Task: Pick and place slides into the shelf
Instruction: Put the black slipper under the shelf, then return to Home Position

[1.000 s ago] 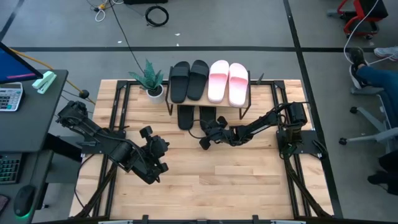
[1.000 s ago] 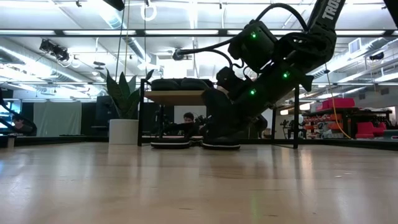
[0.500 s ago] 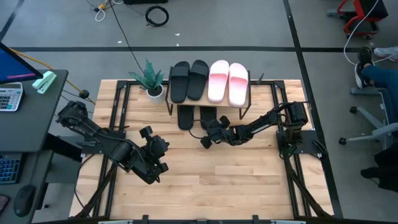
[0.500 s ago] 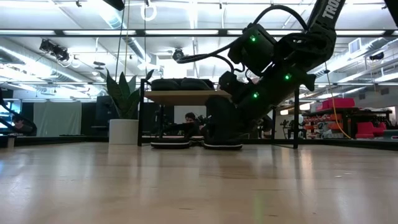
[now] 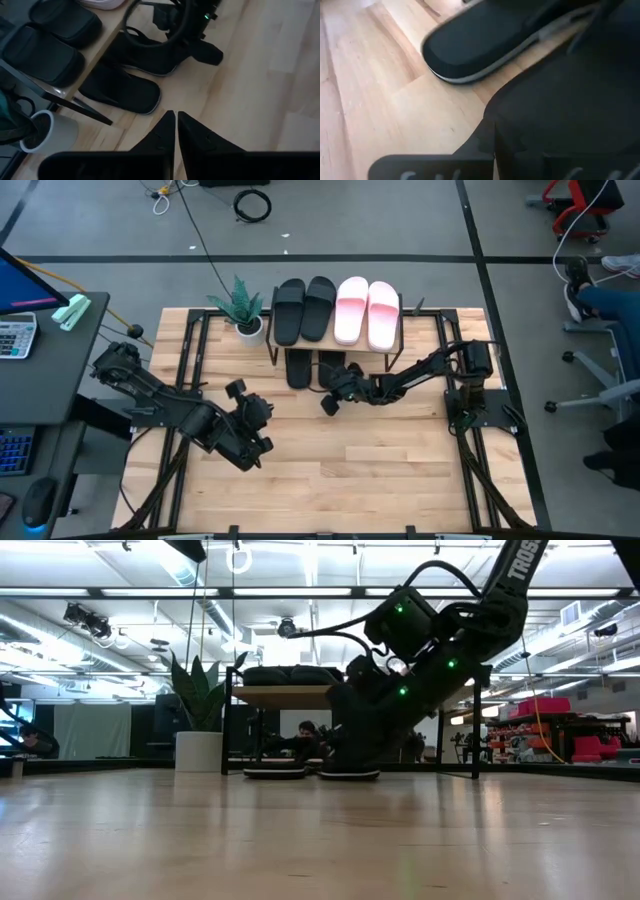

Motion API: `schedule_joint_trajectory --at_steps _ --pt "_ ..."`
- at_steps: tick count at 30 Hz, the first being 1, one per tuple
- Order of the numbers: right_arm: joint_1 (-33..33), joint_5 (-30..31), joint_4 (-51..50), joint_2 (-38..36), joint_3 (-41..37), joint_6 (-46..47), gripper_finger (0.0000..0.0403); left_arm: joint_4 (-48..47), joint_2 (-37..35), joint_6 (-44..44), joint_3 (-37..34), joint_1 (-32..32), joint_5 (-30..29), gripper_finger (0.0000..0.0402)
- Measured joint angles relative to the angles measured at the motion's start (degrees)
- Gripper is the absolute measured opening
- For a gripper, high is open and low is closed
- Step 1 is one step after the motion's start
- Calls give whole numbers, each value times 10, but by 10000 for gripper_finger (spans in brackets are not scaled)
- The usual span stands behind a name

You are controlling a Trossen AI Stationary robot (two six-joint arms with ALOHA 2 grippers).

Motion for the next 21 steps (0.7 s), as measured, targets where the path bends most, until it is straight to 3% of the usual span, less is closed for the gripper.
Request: schedule_joint_trajectory --at_steps 5,8,11,16,18,21 --pt "19 5 58 -27 8 -61 9 -3 0 5 0 1 -44 24" --pt "36 -5 41 -87 19 -115 16 -15 -9 85 0 1 -53 16" --pt "58 -9 -14 -177 28 -147 17 -28 -17 155 0 -1 -55 7" --pt "99 -17 -138 -362 46 -190 15 -40 -30 108 0 -9 -54 5" --pt "116 -20 -204 -430 47 -157 14 -51 -37 101 0 -11 -57 12" --pt "138 -20 -284 -519 47 -149 14 -70 -63 99 0 -3 -119 23"
